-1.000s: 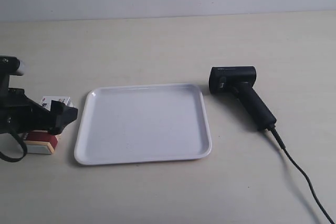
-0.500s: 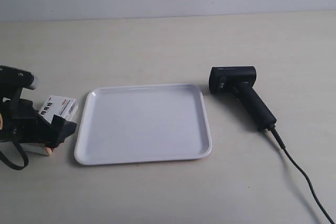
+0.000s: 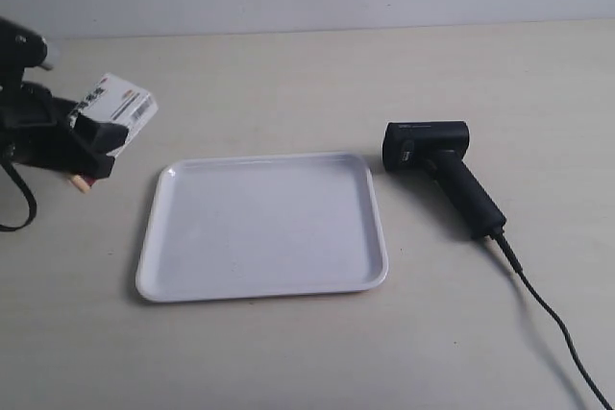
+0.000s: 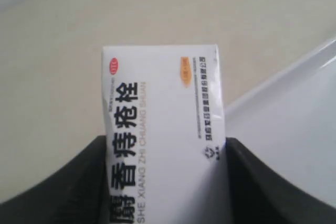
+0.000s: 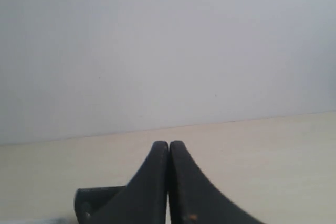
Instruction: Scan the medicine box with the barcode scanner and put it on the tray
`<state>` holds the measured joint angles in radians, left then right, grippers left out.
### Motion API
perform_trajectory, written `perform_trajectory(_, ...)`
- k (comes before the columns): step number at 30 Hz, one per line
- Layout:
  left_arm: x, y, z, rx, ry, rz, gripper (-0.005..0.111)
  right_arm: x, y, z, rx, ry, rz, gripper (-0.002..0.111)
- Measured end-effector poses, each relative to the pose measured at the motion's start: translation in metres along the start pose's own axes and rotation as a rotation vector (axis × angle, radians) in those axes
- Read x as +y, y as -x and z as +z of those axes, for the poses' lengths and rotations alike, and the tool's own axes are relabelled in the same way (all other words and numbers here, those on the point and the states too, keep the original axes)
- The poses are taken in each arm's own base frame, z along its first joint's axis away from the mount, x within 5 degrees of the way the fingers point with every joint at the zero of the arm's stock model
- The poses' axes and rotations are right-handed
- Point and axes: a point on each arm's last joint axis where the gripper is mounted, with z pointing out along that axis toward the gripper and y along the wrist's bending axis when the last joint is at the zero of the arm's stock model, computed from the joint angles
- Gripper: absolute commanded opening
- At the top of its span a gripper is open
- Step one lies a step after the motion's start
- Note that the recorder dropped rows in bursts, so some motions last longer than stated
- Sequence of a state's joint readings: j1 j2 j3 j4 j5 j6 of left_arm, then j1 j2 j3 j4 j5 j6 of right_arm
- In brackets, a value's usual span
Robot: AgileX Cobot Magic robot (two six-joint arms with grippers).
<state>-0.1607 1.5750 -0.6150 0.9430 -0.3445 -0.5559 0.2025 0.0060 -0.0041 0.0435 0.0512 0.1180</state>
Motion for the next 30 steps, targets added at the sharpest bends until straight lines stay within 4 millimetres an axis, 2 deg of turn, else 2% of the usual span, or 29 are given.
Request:
perform_trajectory(5, -0.014, 0.034, 0.002, -0.084, -0.286, 0.232, 0.000, 0.001, 0.006, 0.000, -0.040, 0.010, 0.168, 0.000)
perform_trajectory(8, -0.023, 0.039, 0.007, -0.076, -0.420, 0.268, 0.000, 0.003, 0.017, 0.006, -0.020, 0.003, 0.189, 0.000)
perform_trajectory(11, -0.030, 0.035, 0.012, -0.047, -0.473, 0.293, 0.000, 0.005, 0.031, 0.026, 0.091, -0.025, 0.193, 0.000)
perform_trajectory(14, -0.037, 0.035, 0.013, -0.038, -0.504, 0.309, 0.000, 0.005, 0.030, 0.065, 0.318, -0.077, 0.175, 0.003)
perform_trajectory(17, -0.050, 0.033, 0.013, -0.048, -0.556, 0.356, 0.000, 0.006, 0.017, 0.108, 0.530, -0.106, 0.159, 0.016)
perform_trajectory(19, -0.058, 0.031, 0.013, -0.051, -0.583, 0.404, 0.000, 0.014, -0.002, 0.137, 0.679, -0.085, 0.126, 0.028)
perform_trajectory(23, -0.069, 0.030, 0.012, -0.059, -0.621, 0.447, 0.000, 0.038, -0.035, 0.185, 0.852, -0.003, 0.019, 0.061)
perform_trajectory(26, -0.069, 0.030, 0.012, -0.060, -0.623, 0.451, 0.000, 0.050, -0.056, 0.212, 0.922, 0.041, -0.056, 0.084)
perform_trajectory(28, -0.069, 0.030, 0.012, -0.060, -0.623, 0.451, 0.000, 0.053, -0.068, 0.225, 0.952, 0.050, -0.081, 0.093)
perform_trajectory(30, -0.069, 0.030, 0.012, -0.060, -0.623, 0.451, 0.000, 0.053, -0.080, 0.237, 0.982, 0.051, -0.098, 0.097)
